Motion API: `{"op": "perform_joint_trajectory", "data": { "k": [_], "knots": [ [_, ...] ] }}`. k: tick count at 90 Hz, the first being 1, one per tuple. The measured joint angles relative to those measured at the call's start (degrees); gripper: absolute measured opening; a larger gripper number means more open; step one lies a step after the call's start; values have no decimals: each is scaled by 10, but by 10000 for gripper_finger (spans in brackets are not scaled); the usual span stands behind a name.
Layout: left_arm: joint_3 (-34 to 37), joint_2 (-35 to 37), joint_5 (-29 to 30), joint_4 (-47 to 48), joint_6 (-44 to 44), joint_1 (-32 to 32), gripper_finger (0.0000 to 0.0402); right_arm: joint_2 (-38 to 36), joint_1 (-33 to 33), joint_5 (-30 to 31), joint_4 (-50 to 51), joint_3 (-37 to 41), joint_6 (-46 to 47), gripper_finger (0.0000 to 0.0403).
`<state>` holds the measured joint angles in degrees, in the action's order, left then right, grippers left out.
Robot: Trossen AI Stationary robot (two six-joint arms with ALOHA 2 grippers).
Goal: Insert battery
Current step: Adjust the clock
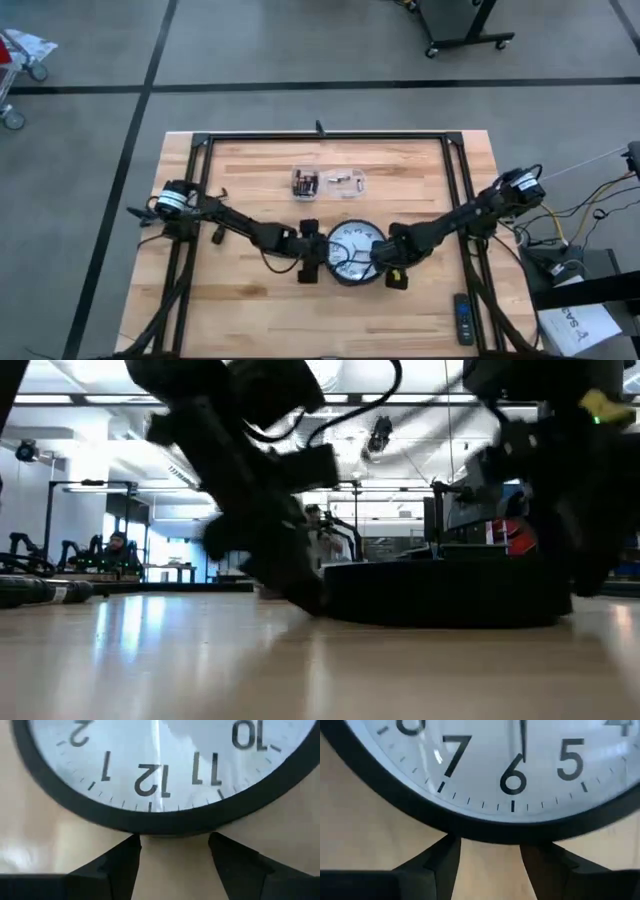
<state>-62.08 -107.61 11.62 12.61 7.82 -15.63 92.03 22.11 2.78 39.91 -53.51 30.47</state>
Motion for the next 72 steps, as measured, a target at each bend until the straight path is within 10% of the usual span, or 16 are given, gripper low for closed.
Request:
{"op": "perform_joint_trajectory", "data": {
  "k": [30,72],
  "knots": [
    [4,37,6,215,116,-69,221,0,69,41,-14,-48,50,185],
    [68,38,2,69,129,-82,205,15,88,54,-127,31,84,184]
  ]
}}
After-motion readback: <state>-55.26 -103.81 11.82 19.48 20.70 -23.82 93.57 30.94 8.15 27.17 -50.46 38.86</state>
